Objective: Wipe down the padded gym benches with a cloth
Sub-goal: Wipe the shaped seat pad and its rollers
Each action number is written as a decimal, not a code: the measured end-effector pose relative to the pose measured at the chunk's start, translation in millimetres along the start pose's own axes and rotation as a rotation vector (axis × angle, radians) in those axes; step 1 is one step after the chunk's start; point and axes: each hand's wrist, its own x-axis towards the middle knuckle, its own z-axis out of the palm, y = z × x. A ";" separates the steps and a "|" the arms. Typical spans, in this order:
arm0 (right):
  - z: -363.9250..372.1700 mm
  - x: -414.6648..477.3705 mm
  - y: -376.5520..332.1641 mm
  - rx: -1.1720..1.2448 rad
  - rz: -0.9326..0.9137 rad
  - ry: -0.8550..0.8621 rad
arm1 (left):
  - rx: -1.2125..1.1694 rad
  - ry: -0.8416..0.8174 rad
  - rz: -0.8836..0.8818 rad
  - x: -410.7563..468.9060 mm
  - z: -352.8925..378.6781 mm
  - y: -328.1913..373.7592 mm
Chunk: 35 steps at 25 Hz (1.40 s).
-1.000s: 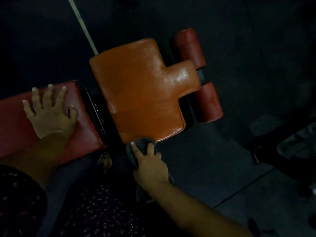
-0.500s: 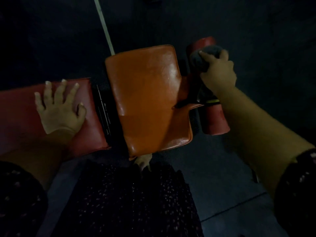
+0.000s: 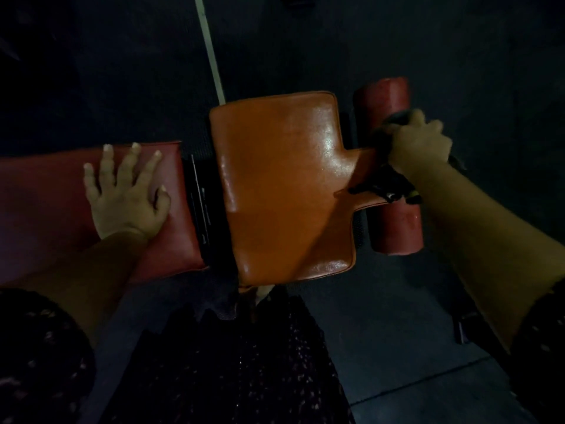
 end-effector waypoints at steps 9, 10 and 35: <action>32.1 -5.7 48.3 0.714 0.043 -0.126 | 0.003 -0.015 0.002 1.3 -2.2 0.8; 40.9 -16.4 49.6 0.950 0.130 -0.159 | 0.005 -0.012 0.003 1.4 -2.2 0.7; 108.1 -138.9 -28.9 0.613 0.238 -0.276 | 0.004 0.031 0.022 -1.9 1.7 -1.3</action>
